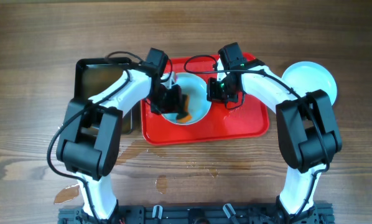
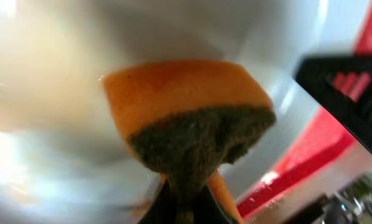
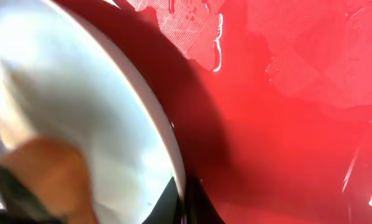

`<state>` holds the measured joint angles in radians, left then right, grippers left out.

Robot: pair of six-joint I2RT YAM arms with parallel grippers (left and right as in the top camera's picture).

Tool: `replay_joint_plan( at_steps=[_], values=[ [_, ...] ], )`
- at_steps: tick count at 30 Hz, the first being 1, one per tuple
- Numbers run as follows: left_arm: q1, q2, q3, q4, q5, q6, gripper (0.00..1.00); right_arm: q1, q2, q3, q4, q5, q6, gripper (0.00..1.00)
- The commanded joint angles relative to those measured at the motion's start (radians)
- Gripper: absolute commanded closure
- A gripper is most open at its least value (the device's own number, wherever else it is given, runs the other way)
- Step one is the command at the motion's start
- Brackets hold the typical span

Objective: Clean dirty plates on tray and stack at the side
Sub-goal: 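Scrub the held third plate with the sponge in the left gripper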

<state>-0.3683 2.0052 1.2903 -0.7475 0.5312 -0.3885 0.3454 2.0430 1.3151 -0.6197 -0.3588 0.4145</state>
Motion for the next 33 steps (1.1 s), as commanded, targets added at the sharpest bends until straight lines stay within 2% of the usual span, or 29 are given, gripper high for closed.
replay_joint_plan(
  at_steps=[1, 3, 9, 13, 17, 23, 27, 33],
  values=[
    [-0.040, 0.019, -0.015, 0.057, 0.028, -0.017, 0.96, -0.003, 0.024, -0.015, 0.004, 0.010, 0.006, 0.96],
    [-0.039, 0.020, -0.015, 0.110, -0.111, -0.061, 0.96, -0.003, 0.024, -0.015, 0.002, 0.010, 0.006, 0.96],
    [-0.038, 0.020, -0.015, 0.301, -0.500, -0.092, 0.96, -0.003, 0.024, -0.015, 0.005, 0.010, 0.007, 0.96],
    [-0.037, 0.020, -0.015, 0.379, -0.592, -0.092, 0.96, -0.003, 0.024, -0.015, 0.005, 0.011, 0.006, 0.96],
    [-0.037, 0.020, -0.015, 0.287, -0.657, -0.130, 0.96, -0.003, 0.024, -0.015, 0.005, 0.021, 0.004, 0.96],
    [-0.038, 0.020, -0.015, 0.009, -0.606, -0.129, 0.96, -0.003, 0.024, -0.015, 0.009, 0.021, 0.007, 0.96],
    [-0.038, 0.020, -0.015, -0.093, -0.412, -0.039, 0.96, -0.003, 0.024, -0.015, 0.009, 0.019, 0.007, 0.96],
    [-0.038, 0.020, -0.015, -0.132, -0.068, 0.117, 0.96, -0.003, 0.024, -0.015, 0.008, 0.018, 0.007, 0.95]
  ],
)
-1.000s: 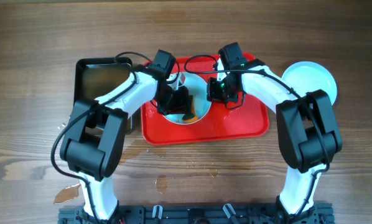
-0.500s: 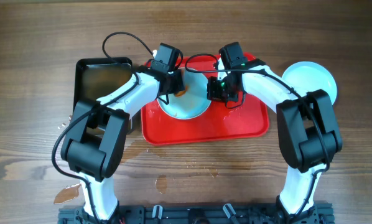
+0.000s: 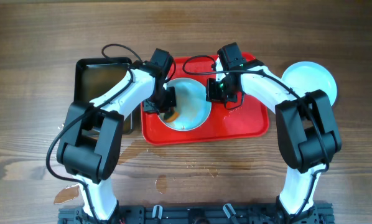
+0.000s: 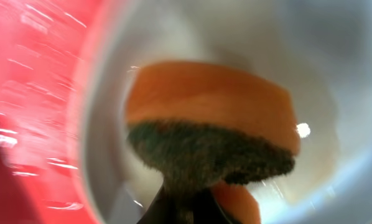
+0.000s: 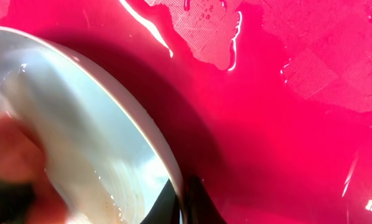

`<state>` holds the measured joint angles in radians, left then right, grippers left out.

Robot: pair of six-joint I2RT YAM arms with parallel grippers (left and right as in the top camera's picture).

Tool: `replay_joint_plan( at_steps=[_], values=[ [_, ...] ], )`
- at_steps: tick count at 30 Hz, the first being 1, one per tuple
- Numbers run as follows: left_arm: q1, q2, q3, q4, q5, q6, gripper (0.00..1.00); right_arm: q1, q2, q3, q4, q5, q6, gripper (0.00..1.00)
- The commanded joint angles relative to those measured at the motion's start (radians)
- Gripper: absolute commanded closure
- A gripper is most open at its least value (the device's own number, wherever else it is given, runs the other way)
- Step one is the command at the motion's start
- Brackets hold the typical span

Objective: Clean dirty plates on tray and stack at the side
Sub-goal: 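Scrub the held third plate with the sponge in the left gripper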

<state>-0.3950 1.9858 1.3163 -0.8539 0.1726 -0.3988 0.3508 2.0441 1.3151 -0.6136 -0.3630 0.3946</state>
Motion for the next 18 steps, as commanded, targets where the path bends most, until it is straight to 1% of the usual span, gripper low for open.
replay_joint_plan(
  at_steps=[1, 6, 8, 9, 10, 12, 14, 16, 17, 18],
  values=[
    [-0.011, 0.040, -0.041, -0.013, 0.336, 0.130, 0.96, -0.008, 0.023, -0.015, 0.002, 0.022, 0.027, 0.96],
    [-0.011, 0.040, -0.041, 0.066, 0.347, 0.115, 0.96, -0.008, 0.023, -0.015, 0.002, 0.022, 0.027, 0.96],
    [-0.011, 0.040, -0.041, 0.127, 0.338, 0.095, 0.96, -0.008, 0.023, -0.015, 0.002, 0.022, 0.027, 0.96],
    [-0.011, 0.040, -0.041, 0.172, 0.309, 0.068, 0.96, -0.008, 0.023, -0.015, 0.003, 0.022, 0.027, 0.96],
    [-0.011, 0.040, -0.041, 0.205, 0.268, 0.036, 0.96, -0.008, 0.023, -0.015, 0.003, 0.022, 0.027, 0.96],
    [-0.011, 0.040, -0.041, 0.286, 0.141, -0.039, 0.96, -0.008, 0.023, -0.015, 0.003, 0.022, 0.027, 0.96],
    [-0.011, 0.040, -0.041, 0.362, 0.011, -0.089, 0.96, -0.008, 0.023, -0.015, 0.002, 0.022, 0.026, 0.96],
    [-0.011, 0.040, -0.041, 0.412, -0.074, -0.089, 0.96, -0.008, 0.023, -0.015, 0.002, 0.023, 0.026, 0.96],
    [-0.011, 0.040, -0.041, 0.441, -0.164, -0.094, 0.96, -0.009, 0.023, -0.015, 0.003, 0.023, 0.026, 0.96],
    [-0.011, 0.040, -0.041, 0.446, -0.219, -0.116, 0.96, -0.008, 0.023, -0.015, 0.003, 0.023, 0.026, 0.96]
  ],
)
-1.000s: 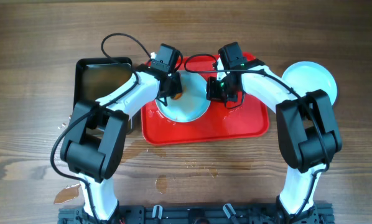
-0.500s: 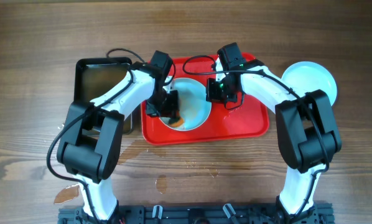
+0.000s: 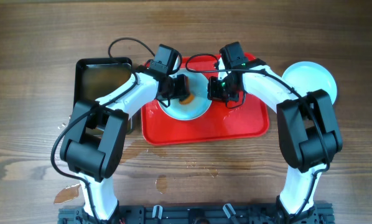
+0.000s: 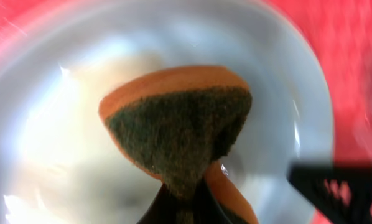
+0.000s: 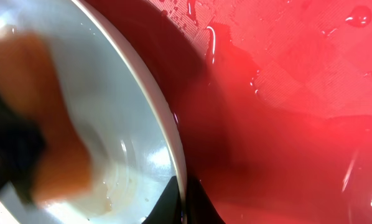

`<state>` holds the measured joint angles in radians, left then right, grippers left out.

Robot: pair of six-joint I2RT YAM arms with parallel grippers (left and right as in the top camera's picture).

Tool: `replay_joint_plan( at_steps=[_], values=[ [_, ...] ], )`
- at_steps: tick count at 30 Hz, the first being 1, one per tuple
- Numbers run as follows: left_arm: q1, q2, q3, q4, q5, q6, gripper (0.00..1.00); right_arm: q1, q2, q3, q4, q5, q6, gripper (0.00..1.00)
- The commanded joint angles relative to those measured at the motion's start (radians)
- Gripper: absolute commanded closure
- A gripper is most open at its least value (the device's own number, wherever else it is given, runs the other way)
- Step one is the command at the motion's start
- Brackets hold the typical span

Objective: Clean dirty plates on tray and stack at the side
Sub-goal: 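Scrub the held third plate with the sponge in the left gripper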

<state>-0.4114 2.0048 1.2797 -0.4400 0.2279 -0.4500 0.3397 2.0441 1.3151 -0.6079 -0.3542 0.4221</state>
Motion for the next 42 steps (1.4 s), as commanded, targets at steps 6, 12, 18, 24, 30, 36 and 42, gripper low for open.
replay_joint_plan(
  at_steps=[6, 12, 18, 24, 30, 36, 42],
  values=[
    [0.005, 0.021, -0.004, -0.156, -0.364, -0.160, 0.96, 0.003, 0.023, -0.015, -0.002, 0.014, -0.003, 0.96],
    [0.003, 0.021, -0.004, -0.439, -0.075, -0.111, 0.96, 0.003, 0.023, -0.015, -0.002, 0.013, -0.003, 0.96],
    [0.003, 0.021, -0.004, -0.443, 0.366, 0.080, 0.96, 0.004, 0.023, -0.015, -0.002, 0.013, -0.002, 0.96],
    [0.003, 0.021, -0.004, -0.217, 0.273, 0.028, 0.96, 0.004, 0.023, -0.015, -0.003, 0.013, -0.002, 0.96],
    [0.004, 0.021, -0.004, -0.072, -0.224, -0.129, 0.96, 0.003, 0.023, -0.015, -0.003, 0.014, -0.003, 0.96],
    [0.004, -0.019, 0.056, -0.159, -0.390, -0.165, 0.96, 0.003, 0.023, -0.015, -0.002, 0.017, -0.003, 0.96],
    [0.032, -0.152, 0.223, -0.549, -0.327, -0.157, 0.96, 0.003, 0.027, -0.015, 0.005, 0.017, -0.003, 0.96]
  ],
)
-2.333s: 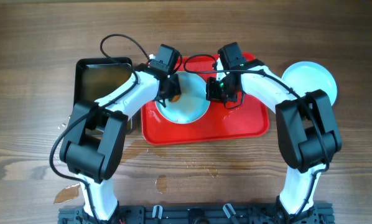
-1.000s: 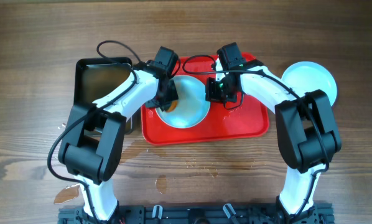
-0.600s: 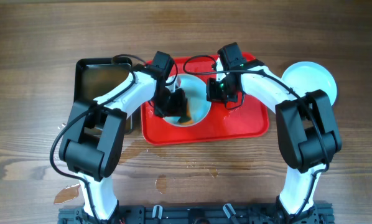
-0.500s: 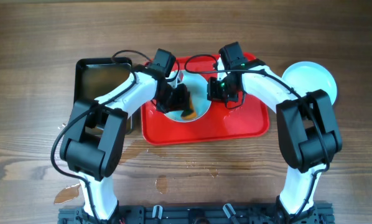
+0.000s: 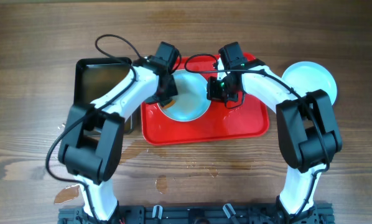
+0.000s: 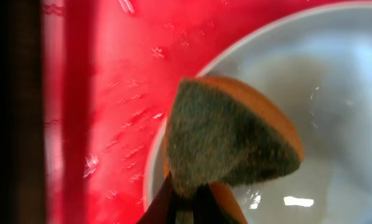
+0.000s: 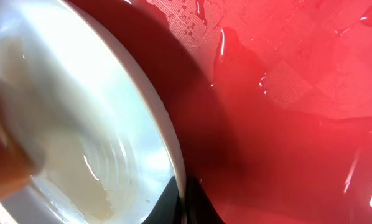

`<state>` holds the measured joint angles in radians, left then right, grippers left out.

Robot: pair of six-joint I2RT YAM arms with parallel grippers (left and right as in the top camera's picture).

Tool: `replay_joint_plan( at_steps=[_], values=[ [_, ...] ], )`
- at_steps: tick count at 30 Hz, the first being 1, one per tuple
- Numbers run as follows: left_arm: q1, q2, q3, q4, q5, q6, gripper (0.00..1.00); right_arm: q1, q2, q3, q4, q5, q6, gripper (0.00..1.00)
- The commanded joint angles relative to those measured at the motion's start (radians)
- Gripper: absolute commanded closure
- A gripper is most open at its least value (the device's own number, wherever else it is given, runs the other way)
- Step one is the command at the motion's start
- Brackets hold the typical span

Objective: Clean dirty plates on tray and stack at the side
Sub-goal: 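Scrub the held third plate with the sponge in the left gripper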

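A white plate (image 5: 187, 99) lies on the red tray (image 5: 236, 124), wet inside, with brownish water pooled in it (image 7: 80, 186). My left gripper (image 6: 187, 208) is shut on an orange sponge with a dark green scouring face (image 6: 229, 140), pressed over the plate's left rim (image 6: 158, 162). At the plate's right edge, my right gripper (image 7: 183, 202) is shut on the rim (image 7: 167, 134). A second white plate (image 5: 310, 79) sits on the table to the right of the tray.
A black square container (image 5: 99, 81) stands left of the tray. Water films the tray's floor (image 7: 285, 81). Some drops and a brown smear (image 5: 68, 194) mark the wooden table near the front edge.
The sponge in my left gripper has gone from the plate's upper middle to its left rim. My right gripper still holds the right rim in the same place.
The sponge was first low in the plate's middle, then at its lower left, then near the top centre, and now it sits at the left rim. All that while my right gripper stayed shut on the plate's right rim, and the plate kept its spot on the tray.
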<state>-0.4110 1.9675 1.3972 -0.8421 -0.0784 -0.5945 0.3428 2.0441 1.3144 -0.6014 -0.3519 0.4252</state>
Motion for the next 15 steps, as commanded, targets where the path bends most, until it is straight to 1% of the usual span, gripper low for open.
replay_joint_plan(
  at_steps=[1, 3, 5, 7, 8, 10, 12, 13, 15],
  values=[
    [0.041, -0.136, 0.121, -0.200, -0.007, -0.012, 0.96, 0.000, 0.027, -0.014, 0.001, 0.015, -0.006, 0.96],
    [0.067, -0.188, 0.136, -0.297, 0.011, -0.012, 0.96, 0.000, 0.027, -0.014, 0.013, 0.015, -0.006, 0.96],
    [0.097, -0.227, 0.136, -0.356, 0.014, -0.012, 0.96, 0.000, 0.027, -0.014, 0.032, 0.017, -0.006, 0.96],
    [0.123, -0.234, 0.136, -0.372, 0.016, 0.005, 0.96, 0.000, 0.027, -0.014, 0.054, 0.037, -0.003, 0.96],
    [0.133, -0.234, 0.135, -0.372, 0.021, 0.018, 0.96, 0.000, 0.027, -0.014, 0.069, 0.050, -0.004, 0.94],
    [0.149, -0.232, 0.132, -0.370, 0.022, 0.022, 0.96, 0.000, 0.027, -0.014, 0.088, 0.065, -0.004, 0.83],
    [0.161, -0.230, 0.129, -0.364, 0.022, 0.034, 0.96, 0.000, 0.027, -0.014, 0.113, 0.089, -0.007, 0.76],
    [0.165, -0.230, 0.126, -0.354, 0.022, 0.037, 0.96, 0.000, 0.027, -0.014, 0.125, 0.099, -0.007, 0.74],
    [0.167, -0.224, 0.125, -0.345, 0.022, 0.037, 0.96, 0.001, 0.029, -0.014, 0.163, 0.105, -0.007, 0.72]
  ],
)
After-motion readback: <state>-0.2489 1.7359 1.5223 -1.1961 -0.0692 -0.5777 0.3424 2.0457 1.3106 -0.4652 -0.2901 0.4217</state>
